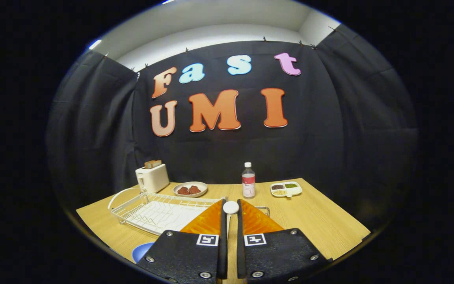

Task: Take the plate from the dish rack, then take the spoon from the basket and place it into the plate.

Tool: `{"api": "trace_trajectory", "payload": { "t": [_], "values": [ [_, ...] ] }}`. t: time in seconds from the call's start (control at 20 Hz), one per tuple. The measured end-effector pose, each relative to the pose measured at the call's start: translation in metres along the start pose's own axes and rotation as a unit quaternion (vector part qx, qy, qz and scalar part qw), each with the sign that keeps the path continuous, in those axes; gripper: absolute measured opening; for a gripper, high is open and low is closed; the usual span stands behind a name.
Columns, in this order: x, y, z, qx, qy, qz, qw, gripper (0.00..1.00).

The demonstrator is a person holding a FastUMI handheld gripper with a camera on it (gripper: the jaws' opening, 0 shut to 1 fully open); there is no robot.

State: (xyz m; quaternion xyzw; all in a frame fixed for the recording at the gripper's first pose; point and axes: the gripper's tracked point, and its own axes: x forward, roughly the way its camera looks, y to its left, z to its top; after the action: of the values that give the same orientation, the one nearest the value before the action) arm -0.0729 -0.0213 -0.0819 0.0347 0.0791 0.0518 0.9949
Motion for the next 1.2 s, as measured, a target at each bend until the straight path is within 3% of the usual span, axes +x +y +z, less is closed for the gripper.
{"api": "trace_trajectory", "payload": {
  "t": [0.3,0.6,0.9,1.2],
  "values": [
    [-0.026,0.06,-0.028,0.008,0.019,0.118,0.993,0.09],
    [-0.04,0.088,-0.058,0.003,0.043,0.189,0.981,0.09],
    [-0.045,0.109,-0.102,0.004,0.085,0.223,0.971,0.09],
    [-0.039,0.105,-0.137,0.021,0.122,0.216,0.969,0.1]
  ]
}}
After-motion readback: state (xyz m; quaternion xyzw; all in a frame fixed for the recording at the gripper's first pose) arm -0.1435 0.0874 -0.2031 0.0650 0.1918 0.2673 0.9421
